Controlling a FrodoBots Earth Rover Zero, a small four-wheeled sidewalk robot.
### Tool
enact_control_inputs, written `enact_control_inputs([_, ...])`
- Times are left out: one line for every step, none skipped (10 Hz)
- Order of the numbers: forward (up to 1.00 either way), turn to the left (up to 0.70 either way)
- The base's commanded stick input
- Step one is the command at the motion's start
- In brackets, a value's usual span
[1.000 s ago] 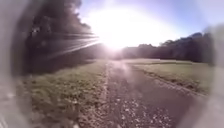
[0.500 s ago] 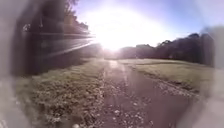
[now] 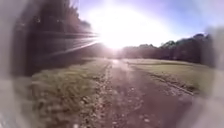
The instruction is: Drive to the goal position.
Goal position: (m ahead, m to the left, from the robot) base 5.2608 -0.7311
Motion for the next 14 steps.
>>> enact_control_inputs([0.85,0.00])
enact_control_inputs([0.85,0.00])
enact_control_inputs([0.85,0.00])
enact_control_inputs([0.85,0.00])
enact_control_inputs([0.85,0.00])
enact_control_inputs([0.85,0.00])
enact_control_inputs([0.85,0.00])
enact_control_inputs([0.85,0.00])
enact_control_inputs([0.85,0.00])
enact_control_inputs([0.85,0.00])
enact_control_inputs([0.85,0.00])
enact_control_inputs([0.85,0.00])
enact_control_inputs([0.85,0.00])
enact_control_inputs([0.85,0.00])
